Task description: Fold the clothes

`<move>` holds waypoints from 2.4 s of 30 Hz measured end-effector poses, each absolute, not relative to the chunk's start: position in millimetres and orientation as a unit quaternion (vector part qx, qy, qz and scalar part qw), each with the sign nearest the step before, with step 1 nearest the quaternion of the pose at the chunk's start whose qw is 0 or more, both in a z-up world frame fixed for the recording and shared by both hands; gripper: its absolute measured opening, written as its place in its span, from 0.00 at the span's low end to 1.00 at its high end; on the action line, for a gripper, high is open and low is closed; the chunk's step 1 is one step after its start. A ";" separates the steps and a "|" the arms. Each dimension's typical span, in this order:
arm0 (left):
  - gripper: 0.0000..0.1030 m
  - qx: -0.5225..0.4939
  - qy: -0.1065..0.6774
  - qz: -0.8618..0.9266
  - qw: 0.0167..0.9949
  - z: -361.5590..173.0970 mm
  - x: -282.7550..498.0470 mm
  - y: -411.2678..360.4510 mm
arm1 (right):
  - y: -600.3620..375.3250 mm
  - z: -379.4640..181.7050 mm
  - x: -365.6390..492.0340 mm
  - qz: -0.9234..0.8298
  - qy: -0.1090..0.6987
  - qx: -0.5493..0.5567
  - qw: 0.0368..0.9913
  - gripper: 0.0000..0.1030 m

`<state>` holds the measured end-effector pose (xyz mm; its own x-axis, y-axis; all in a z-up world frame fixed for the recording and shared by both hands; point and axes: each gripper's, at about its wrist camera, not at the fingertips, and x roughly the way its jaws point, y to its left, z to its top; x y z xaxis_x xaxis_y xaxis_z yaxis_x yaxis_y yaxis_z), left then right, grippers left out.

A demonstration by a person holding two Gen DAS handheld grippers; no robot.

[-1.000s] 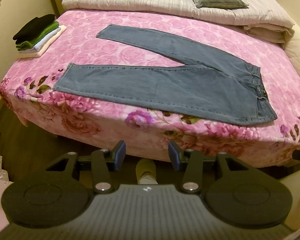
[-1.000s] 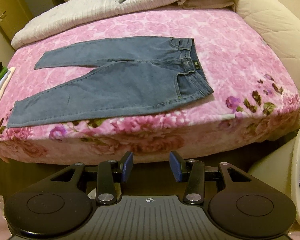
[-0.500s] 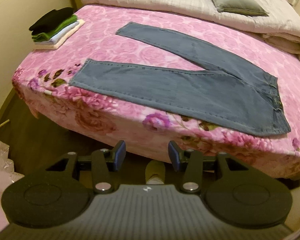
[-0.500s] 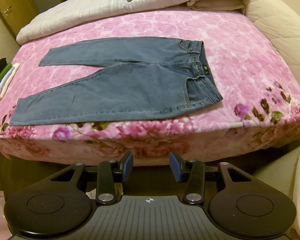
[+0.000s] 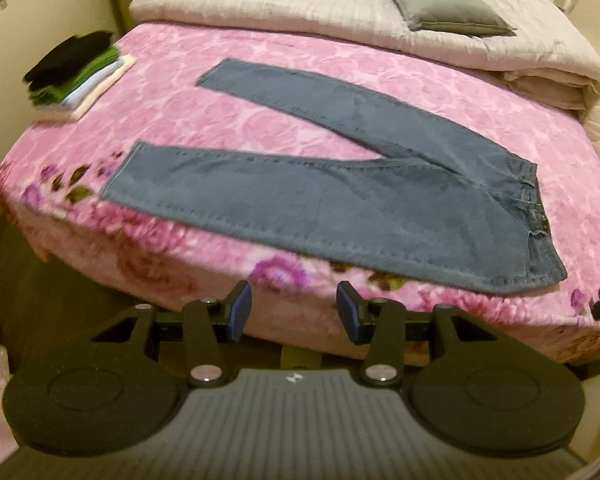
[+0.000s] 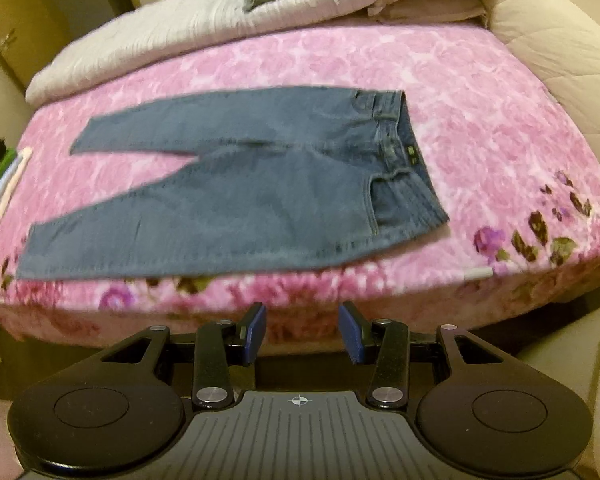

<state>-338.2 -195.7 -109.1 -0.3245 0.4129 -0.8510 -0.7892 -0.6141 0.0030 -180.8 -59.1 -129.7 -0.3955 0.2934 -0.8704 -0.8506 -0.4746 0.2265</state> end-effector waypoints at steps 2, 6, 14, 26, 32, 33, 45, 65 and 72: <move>0.41 -0.432 0.217 0.783 0.393 -111.7 -348.0 -177.4 | -45.4 -129.3 -183.6 0.767 0.349 -0.384 0.378 0.43; 0.41 -0.432 0.210 0.770 0.421 -120.2 -379.6 -136.8 | -15.4 -129.0 -199.1 0.779 0.354 -0.346 0.384 0.43; 0.41 -0.428 0.237 0.724 0.488 -134.5 -459.0 -40.9 | 52.0 -142.9 -263.8 0.752 0.394 -0.332 0.411 0.43; 0.41 -0.417 0.280 0.648 0.572 -175.5 -545.4 93.2 | 156.5 -188.6 -303.9 0.713 0.417 -0.333 0.455 0.43; 0.41 -0.439 0.287 0.624 0.579 -209.2 -570.7 137.6 | 190.7 -224.7 -317.8 0.700 0.413 -0.373 0.448 0.43; 0.41 -0.442 0.289 0.620 0.581 -213.8 -574.5 143.7 | 197.8 -229.7 -319.6 0.699 0.415 -0.378 0.443 0.43; 0.41 -0.441 0.335 0.581 0.596 -282.9 -596.8 256.4 | 319.3 -292.4 -336.4 0.724 0.376 -0.442 0.373 0.43; 0.43 -0.362 0.469 0.479 0.648 -384.8 -636.3 404.0 | 478.2 -402.0 -372.6 0.783 0.210 -0.568 0.144 0.44; 0.50 -0.339 0.523 0.422 0.659 -406.7 -657.7 404.5 | 482.9 -410.1 -375.2 0.779 0.190 -0.592 0.081 0.43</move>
<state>-657.7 404.5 -406.7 0.0971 0.2026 -0.9744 -0.9103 0.4138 -0.0046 -375.2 482.9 -410.1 -0.2871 -0.0991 -0.9528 -0.3501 -0.9150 0.2007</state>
